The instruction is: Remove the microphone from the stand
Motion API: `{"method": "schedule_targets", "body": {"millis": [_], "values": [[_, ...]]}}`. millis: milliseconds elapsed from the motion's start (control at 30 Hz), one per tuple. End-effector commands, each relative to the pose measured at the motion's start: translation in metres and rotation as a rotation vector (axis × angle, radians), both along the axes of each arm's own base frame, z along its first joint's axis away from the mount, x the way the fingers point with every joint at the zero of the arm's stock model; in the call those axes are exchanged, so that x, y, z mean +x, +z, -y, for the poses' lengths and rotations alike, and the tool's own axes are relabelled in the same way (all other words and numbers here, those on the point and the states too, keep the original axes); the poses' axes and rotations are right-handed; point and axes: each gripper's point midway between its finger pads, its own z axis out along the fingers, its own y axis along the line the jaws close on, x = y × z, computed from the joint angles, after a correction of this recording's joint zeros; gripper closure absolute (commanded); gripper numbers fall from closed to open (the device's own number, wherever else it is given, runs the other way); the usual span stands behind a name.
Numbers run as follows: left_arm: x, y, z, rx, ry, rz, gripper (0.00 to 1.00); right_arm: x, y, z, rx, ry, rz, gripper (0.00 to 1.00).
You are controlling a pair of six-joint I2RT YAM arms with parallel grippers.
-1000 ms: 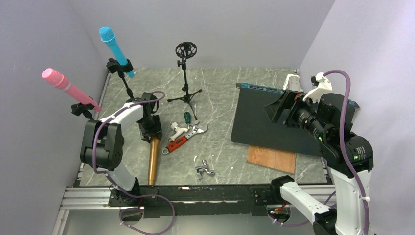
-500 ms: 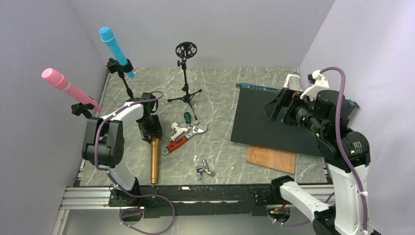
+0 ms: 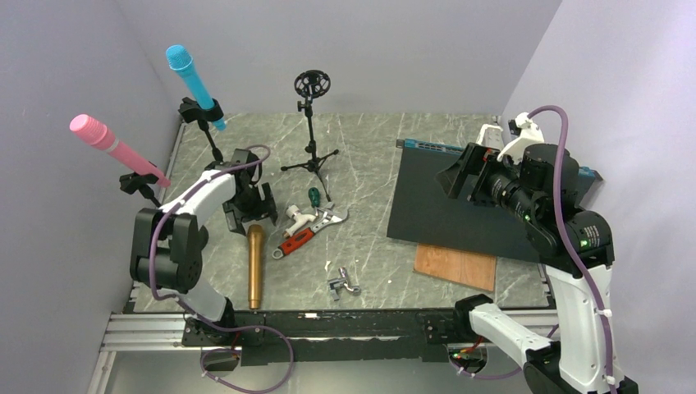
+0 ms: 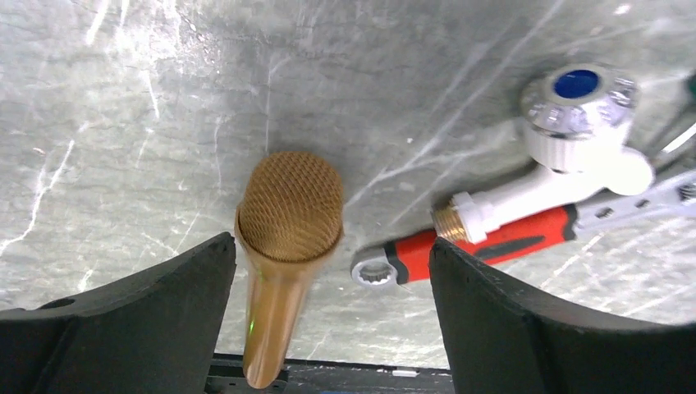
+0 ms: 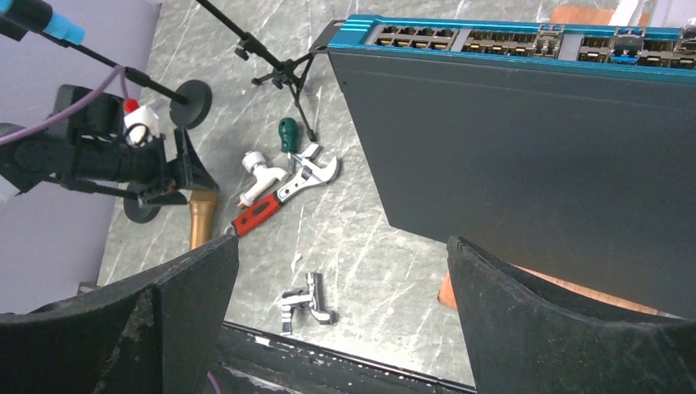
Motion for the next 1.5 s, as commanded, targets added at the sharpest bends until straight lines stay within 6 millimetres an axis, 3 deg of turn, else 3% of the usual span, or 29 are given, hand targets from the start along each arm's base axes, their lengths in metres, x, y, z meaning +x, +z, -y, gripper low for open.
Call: {"method": "schedule_targets", "body": {"millis": [0,500,1000,1300,1467], "values": [[0.011,0.044,0.006,-0.039,-0.003,0.123,0.09,0.003,0.007,-0.006,0.000,0.043,0.042,0.00],[0.008,0.172,0.026,-0.209,-0.096,0.538,0.04,0.001,0.001,-0.009,-0.009,0.071,0.036,0.00],[0.015,0.340,0.054,-0.482,-0.176,1.277,0.01,-0.003,0.001,-0.006,-0.009,0.058,0.037,0.00],[0.029,0.387,0.066,-0.520,-0.268,1.496,0.05,-0.001,0.004,-0.003,-0.009,0.032,0.036,0.00],[0.058,0.390,0.077,-0.467,-0.299,1.478,0.06,0.005,0.006,-0.002,-0.016,0.021,0.037,0.00]]}}
